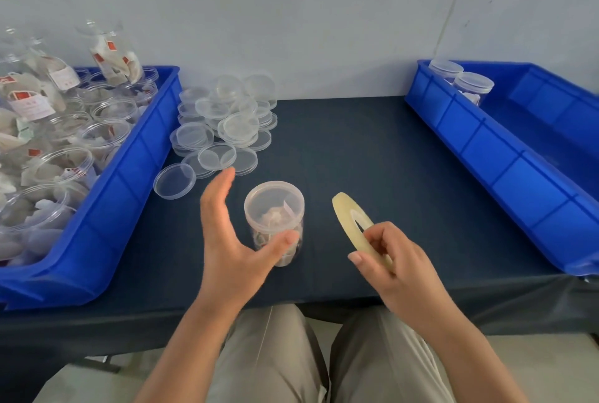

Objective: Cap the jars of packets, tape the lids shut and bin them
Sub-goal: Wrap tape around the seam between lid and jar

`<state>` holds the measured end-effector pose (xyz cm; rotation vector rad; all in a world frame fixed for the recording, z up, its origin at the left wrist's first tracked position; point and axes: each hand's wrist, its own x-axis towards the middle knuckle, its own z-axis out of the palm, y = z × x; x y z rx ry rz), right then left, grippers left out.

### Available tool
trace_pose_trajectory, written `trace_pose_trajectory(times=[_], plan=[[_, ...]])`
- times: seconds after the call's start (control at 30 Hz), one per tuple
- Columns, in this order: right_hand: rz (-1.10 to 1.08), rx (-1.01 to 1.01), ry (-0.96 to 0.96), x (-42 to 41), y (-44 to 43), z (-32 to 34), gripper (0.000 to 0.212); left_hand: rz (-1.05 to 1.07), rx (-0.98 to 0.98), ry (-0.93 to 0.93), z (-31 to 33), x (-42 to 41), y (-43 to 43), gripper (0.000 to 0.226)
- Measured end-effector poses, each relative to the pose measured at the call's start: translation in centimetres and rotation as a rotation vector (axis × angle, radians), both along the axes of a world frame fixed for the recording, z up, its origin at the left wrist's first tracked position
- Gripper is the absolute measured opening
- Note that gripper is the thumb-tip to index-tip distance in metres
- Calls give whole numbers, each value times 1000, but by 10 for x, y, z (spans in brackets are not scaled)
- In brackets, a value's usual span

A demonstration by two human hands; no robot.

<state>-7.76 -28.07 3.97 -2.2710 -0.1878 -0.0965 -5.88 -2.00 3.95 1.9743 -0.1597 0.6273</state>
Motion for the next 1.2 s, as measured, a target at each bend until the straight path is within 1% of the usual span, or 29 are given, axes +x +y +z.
trace_pose_trajectory(times=[0.07, 0.1, 0.17, 0.23, 0.3, 0.37, 0.43, 0.5, 0.57, 0.67, 0.73, 0.83, 0.9, 1.1, 1.2], plan=[[-2, 103, -33, -11, 9, 4, 36, -52, 97, -134, 8, -14, -20, 79], [0, 135, -54, -16, 14, 7, 37, -97, 150, -153, 10, -20, -30, 70], [8, 179, -88, -24, 23, 12, 44, -124, 221, -110, 14, -29, -43, 69], [31, 223, -106, -29, 29, 18, 50, -116, 276, -116, 19, -34, -46, 71], [63, 285, -115, -33, 33, 22, 56, -142, 320, -162, 22, -36, -46, 65], [68, 308, -132, -34, 37, 24, 64, -172, 313, -150, 25, -35, -46, 57], [59, 283, -130, -34, 41, 27, 72, -187, 275, -97, 27, -36, -48, 52], [59, 230, -126, -34, 43, 28, 73, -172, 237, -52, 30, -38, -50, 47], [61, 153, -176, -37, 44, 26, 67, -157, 142, -7, 35, -40, -51, 43], [20, 35, -313, -40, 45, 23, 60, -139, -20, 30, 43, -46, -51, 38], [-17, -5, -369, -40, 45, 21, 56, -120, -140, 51, 47, -50, -52, 27], [-26, -55, -456, -42, 45, 19, 51, -124, -318, 138, 50, -51, -53, 13], [-13, -67, -486, -45, 44, 17, 51, -148, -363, 184, 51, -50, -51, 5], [-21, -54, -468, -56, 43, 10, 53, -175, -188, 177, 49, -51, -48, 8], [-26, -58, -452, -61, 45, 6, 52, -177, -33, 123, 44, -50, -45, 14]])
